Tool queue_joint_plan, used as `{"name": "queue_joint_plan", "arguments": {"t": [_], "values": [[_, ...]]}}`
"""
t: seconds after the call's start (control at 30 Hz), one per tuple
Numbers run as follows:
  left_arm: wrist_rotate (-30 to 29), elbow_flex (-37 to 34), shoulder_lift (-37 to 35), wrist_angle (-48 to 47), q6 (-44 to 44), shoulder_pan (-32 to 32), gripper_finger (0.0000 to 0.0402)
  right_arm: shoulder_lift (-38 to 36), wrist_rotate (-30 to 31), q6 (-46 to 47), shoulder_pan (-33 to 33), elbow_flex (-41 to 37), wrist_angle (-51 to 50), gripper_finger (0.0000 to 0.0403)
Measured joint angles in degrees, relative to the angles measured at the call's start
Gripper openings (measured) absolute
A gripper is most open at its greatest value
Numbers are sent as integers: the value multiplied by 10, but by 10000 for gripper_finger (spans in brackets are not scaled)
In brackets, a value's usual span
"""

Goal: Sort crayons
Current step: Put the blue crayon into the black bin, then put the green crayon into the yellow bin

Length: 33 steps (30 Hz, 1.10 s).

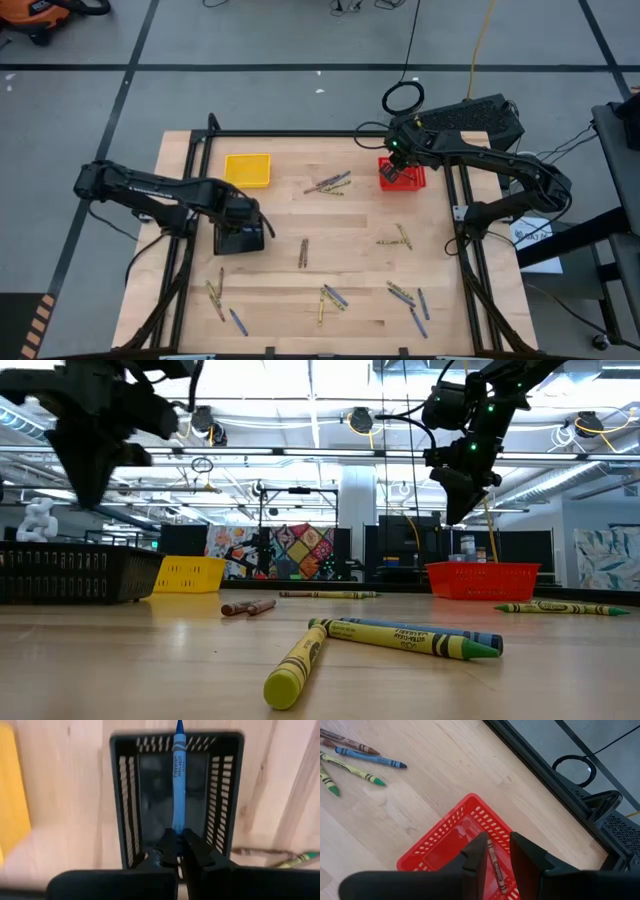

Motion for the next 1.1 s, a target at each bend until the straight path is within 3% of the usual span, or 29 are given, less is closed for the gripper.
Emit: {"name": "queue_joint_plan", "arguments": {"t": [0.2,0.37,0.8,0.87,1.1], "values": [[4,-25,-18,-10,-98,-28,1,0,0,6,0,0,0,71],[6,-47,-14,-9,-117,-48,3,0,0,6,0,0,0,71],[-15,-54,-14,21,-117,-54,75,0,-1,6,0,0,1,71],[-16,-54,-14,22,-117,-54,76,0,-21,6,0,0,9,71],[-28,-54,-14,62,-117,-54,76,0,-179,-11,10,0,115,71]]}}
